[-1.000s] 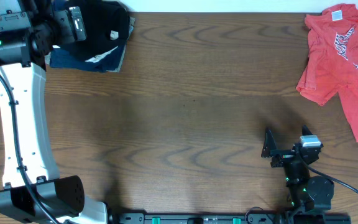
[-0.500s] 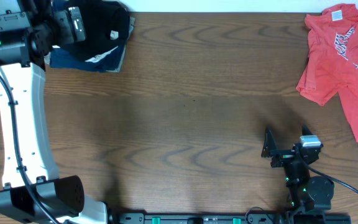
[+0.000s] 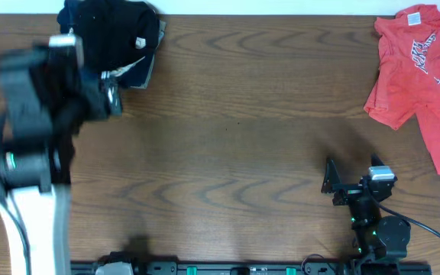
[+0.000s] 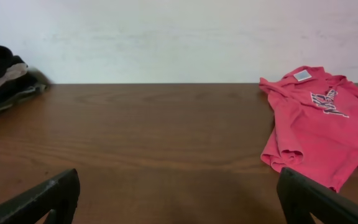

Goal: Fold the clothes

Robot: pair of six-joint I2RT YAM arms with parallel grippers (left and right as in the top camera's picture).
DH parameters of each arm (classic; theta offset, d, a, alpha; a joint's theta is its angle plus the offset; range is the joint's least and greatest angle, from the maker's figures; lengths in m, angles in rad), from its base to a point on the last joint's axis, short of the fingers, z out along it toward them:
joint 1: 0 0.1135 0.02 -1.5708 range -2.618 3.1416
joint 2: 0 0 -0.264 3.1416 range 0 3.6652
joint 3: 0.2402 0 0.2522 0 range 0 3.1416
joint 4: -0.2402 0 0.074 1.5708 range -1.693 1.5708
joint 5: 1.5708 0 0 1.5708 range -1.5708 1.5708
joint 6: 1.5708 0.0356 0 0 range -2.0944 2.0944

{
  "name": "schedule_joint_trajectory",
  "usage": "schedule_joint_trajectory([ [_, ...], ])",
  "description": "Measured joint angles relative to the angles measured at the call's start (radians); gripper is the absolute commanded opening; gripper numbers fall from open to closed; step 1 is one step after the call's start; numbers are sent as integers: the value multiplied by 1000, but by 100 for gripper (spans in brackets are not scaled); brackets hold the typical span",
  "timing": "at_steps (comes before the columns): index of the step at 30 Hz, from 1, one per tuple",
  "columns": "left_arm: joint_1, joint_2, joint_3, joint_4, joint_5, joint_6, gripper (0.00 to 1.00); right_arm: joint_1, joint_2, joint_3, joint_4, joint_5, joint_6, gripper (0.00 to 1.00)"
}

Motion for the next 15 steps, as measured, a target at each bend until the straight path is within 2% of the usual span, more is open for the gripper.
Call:
schedule_joint_trajectory([
  [10, 1, -549, -904, 743, 2, -4, 98, 0, 2, 0, -1, -1, 0, 99],
  [13, -4, -659, -1074, 853, 3, -5, 98, 0, 2, 0, -1, -1, 0, 99],
  [15, -6, -721, -1154, 869, 3, -5, 98, 0, 2, 0, -1, -1, 0, 99],
])
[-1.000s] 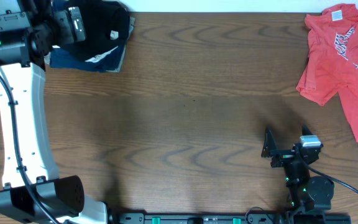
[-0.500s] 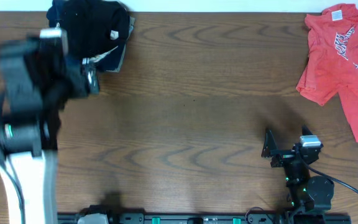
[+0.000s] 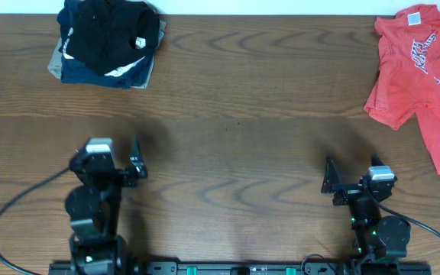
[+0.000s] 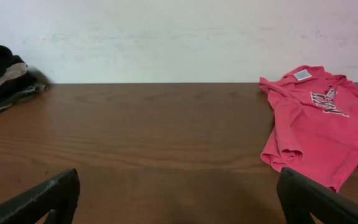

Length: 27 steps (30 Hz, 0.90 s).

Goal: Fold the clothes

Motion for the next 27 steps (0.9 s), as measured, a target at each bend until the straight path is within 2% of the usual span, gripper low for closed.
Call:
schedule_joint_trajectory([
  [6, 0, -152, -117, 5, 0, 0, 98, 0, 0, 0, 0, 0, 0, 99],
  [16, 0, -349, -160, -54, -2, 0, 98, 0, 0, 0, 0, 0, 0, 99],
  [27, 0, -419, -204, -103, -18, 0, 98, 0, 0, 0, 0, 0, 0, 99],
])
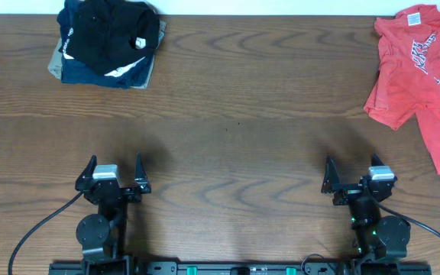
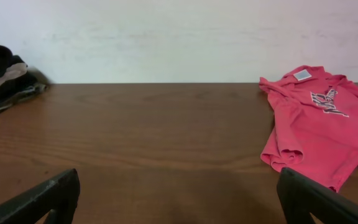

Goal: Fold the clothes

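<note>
A red T-shirt (image 1: 418, 69) lies spread and rumpled at the table's far right corner, also seen in the right wrist view (image 2: 319, 121). A stack of folded dark clothes (image 1: 109, 42) sits at the far left, with a black garment on top (image 2: 2, 78). My left gripper (image 1: 114, 172) rests open near the front left edge. Near the front right edge my right gripper (image 1: 351, 174) stands open, its fingers (image 2: 48, 196) wide apart with nothing between them.
The wooden table (image 1: 235, 114) spans the whole view, with a white wall (image 2: 179, 37) behind its far edge. Cables run from both arm bases along the front edge.
The left arm has drawn back a little further toward the front edge and now sits low at its base, gripper open. The right arm and both piles are unchanged.
At first the left arm was raised and blurred at the far left, right by the dark stack. Then it stood back near the front left of the table, clear of the stack. Now it rests at the front edge. The right arm never moved.
</note>
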Robot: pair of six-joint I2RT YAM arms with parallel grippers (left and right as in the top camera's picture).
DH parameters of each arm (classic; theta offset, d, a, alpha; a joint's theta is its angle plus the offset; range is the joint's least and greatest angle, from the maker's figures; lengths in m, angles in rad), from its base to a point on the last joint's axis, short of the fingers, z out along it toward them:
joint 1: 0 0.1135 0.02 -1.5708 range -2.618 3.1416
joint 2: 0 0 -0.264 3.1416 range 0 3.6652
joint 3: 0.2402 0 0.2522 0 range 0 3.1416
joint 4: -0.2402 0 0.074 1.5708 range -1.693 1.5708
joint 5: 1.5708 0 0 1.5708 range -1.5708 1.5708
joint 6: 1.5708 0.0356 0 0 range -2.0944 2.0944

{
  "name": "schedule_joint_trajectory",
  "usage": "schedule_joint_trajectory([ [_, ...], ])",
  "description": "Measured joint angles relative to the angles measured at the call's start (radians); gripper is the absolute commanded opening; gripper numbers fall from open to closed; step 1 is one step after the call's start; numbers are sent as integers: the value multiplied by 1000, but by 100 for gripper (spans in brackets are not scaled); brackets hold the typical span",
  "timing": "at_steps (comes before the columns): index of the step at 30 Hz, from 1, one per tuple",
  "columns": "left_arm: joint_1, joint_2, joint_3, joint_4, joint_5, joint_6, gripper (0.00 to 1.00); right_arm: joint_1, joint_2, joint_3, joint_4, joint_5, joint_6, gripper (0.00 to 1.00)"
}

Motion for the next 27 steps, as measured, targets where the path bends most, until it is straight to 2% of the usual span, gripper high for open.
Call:
schedule_joint_trajectory([
  [27, 0, 0, 3, -20, -28, 0, 98, 0, 0, 0, 0, 0, 0, 99],
])
